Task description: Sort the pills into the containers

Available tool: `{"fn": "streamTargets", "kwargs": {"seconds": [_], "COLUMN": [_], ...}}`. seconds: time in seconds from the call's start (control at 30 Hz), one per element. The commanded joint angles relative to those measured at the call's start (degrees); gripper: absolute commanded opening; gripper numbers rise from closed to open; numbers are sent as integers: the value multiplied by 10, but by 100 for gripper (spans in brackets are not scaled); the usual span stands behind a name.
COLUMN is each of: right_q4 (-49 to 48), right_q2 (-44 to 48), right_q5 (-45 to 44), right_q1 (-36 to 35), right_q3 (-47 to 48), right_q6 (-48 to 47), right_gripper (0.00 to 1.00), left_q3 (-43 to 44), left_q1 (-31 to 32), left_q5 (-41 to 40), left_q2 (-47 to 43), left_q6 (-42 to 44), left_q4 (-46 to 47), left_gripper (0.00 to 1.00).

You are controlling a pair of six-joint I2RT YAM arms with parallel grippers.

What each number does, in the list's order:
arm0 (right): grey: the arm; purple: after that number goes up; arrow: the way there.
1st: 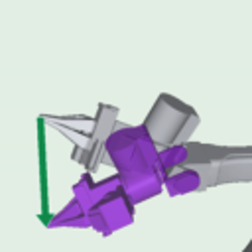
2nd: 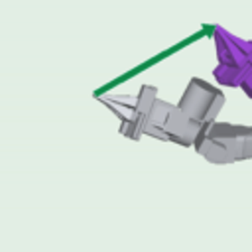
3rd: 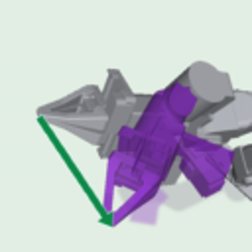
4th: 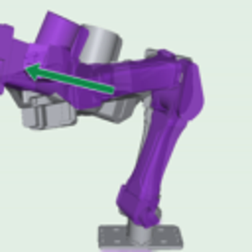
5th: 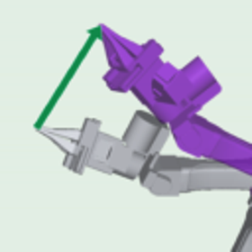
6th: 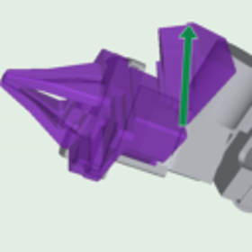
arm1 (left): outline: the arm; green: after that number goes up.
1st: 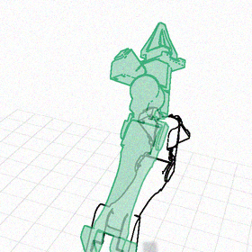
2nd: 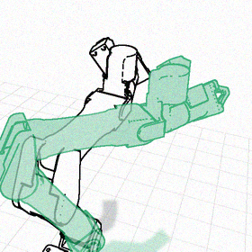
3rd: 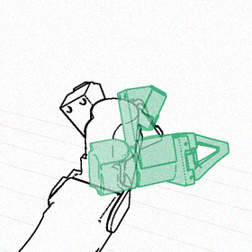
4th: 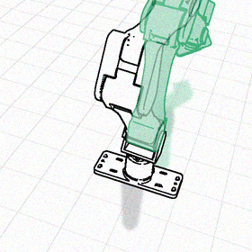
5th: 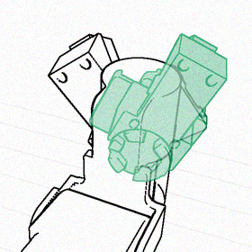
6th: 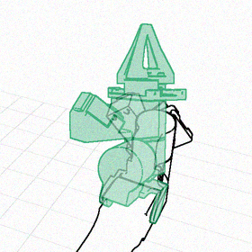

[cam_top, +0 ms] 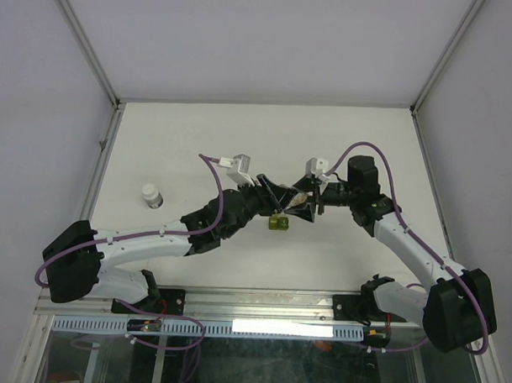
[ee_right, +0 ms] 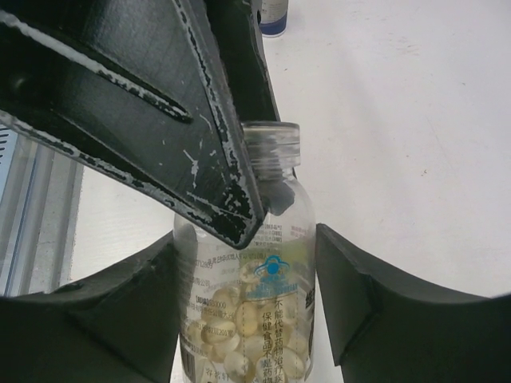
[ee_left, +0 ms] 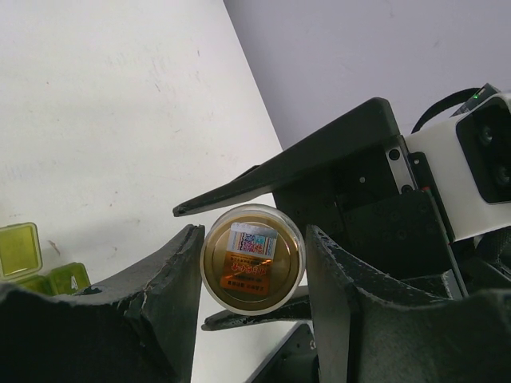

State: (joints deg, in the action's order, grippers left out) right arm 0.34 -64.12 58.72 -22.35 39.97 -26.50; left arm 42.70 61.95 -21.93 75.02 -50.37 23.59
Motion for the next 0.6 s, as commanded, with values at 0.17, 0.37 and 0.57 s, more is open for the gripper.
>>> {"fn": "streamTargets", "kwargs": {"seconds": [0.17,0.37,0.57], "right_q4": [-1,4,37], "right_q2": [0,4,-3], "right_q5": [11,30,72], "right_q1": [-5,-2,13], "right_q3": [33,37,53], "right_q6": [-11,-9,-8], "right_gripper": [45,0,0], "left_q3": [2,-12,-63], "left_q1": [6,6,6], "left_q5": [18,24,45], "left_q2": [-19,-32,-83], "left_q6": [-8,8,85], "left_q4": [49,60,124], "left_gripper": [2,43,97]}}
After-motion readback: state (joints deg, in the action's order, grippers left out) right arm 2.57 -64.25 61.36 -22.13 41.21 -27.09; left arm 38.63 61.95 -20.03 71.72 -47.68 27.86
